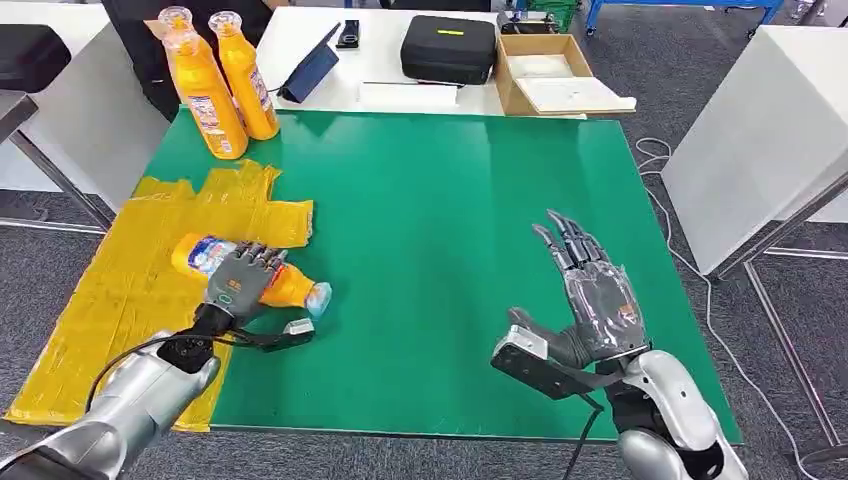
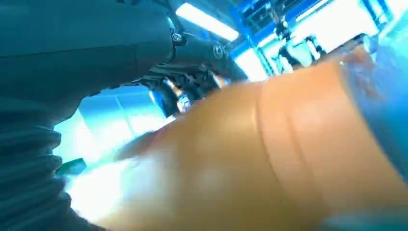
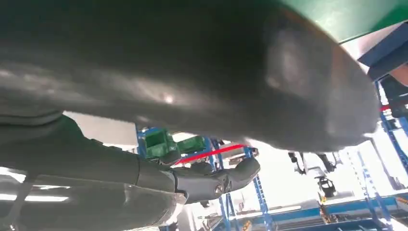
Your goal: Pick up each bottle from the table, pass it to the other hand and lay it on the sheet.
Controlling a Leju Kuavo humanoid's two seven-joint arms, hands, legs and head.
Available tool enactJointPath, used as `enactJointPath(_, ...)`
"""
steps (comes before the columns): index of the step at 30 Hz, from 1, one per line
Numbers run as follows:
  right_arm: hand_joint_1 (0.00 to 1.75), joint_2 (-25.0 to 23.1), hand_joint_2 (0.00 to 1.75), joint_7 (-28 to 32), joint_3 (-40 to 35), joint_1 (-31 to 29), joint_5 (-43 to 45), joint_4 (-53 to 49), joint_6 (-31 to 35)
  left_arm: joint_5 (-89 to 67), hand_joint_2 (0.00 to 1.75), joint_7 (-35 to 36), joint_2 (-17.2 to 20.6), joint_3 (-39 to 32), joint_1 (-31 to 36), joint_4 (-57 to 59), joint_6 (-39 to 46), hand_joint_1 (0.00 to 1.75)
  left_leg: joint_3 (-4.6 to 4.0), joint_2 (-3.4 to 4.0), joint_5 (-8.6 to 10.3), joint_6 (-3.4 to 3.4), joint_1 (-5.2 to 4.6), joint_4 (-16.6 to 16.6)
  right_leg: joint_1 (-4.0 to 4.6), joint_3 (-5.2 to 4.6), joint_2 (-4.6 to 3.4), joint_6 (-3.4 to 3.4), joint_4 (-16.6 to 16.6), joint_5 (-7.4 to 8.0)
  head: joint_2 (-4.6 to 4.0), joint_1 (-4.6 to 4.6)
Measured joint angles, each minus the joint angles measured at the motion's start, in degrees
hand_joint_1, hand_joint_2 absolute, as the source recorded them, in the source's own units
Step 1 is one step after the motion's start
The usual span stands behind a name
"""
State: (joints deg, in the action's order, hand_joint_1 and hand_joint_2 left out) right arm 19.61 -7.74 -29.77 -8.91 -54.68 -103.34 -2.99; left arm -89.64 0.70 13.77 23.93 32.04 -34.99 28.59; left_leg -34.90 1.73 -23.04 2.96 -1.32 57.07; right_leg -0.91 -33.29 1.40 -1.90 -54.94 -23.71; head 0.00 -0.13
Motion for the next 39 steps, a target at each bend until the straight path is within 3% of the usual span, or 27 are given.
enactJointPath(14, 0.0, -2.23, 0.0, -0.79, 0.92, 1.07, -2.47, -2.58, -2.51, 0.63, 0.0, -4.04, -0.42, -5.2, -0.05, -6.32, -3.76, 0.0, -0.01, 0.01, 0.0, 0.0, 0.02, -0.01, 0.02, 0.01, -0.02, 0.0, -0.01, 0.0, 0.0, -0.04)
enactJointPath(23, 0.0, -2.56, 0.0, 0.11, 0.96, -3.29, -1.22, -0.48, -3.02, 2.46, 0.0, -5.18, -0.42, -7.94, 1.57, -6.93, -2.03, 0.0, 0.0, 0.02, 0.06, -0.02, 0.01, -0.01, 0.01, 0.03, -0.02, -0.01, -0.02, 0.01, 0.0, -0.02)
enactJointPath(27, 0.0, -2.41, 0.0, 0.5, 1.18, -5.47, 0.83, 0.83, -2.36, 23.25, 0.0, -10.96, -1.45, -13.91, 1.21, -13.58, -3.2, 0.0, -0.02, 0.01, 0.08, -0.01, 0.01, 0.01, 0.01, 0.01, -0.01, -0.01, -0.02, 0.02, 0.0, 0.0)
enactJointPath(32, 0.0, -3.25, 0.0, 4.8, 2.03, -9.94, 6.61, 3.6, 3.81, 66.39, 0.0, -11.66, -4.46, -22.96, 0.97, -31.05, -20.96, 0.0, -0.04, 0.02, 0.08, -0.01, 0.01, 0.01, 0.01, 0.01, -0.02, -0.03, -0.02, 0.03, 0.0, 0.0)
enactJointPath(35, 0.0, -6.04, 0.0, 7.34, 2.97, -13.18, 12.09, 6.18, 8.04, 87.33, 0.0, -9.69, -4.87, -22.6, 1.04, -39.96, -26.36, 0.0, -0.03, 0.03, 0.07, -0.01, 0.01, 0.01, 0.01, 0.0, -0.03, -0.03, -0.02, 0.03, 0.0, -0.04)
enactJointPath(39, 0.0, -10.98, 0.0, 13.56, 4.31, -16.07, 24.47, 11.0, 12.55, 100.4, 0.0, -10.25, -5.97, -18.79, 0.91, -44.96, -24.06, 0.0, -0.01, 0.01, 0.1, -0.04, 0.02, 0.0, 0.02, 0.02, 0.02, -0.02, -0.02, 0.02, 0.0, 0.0)
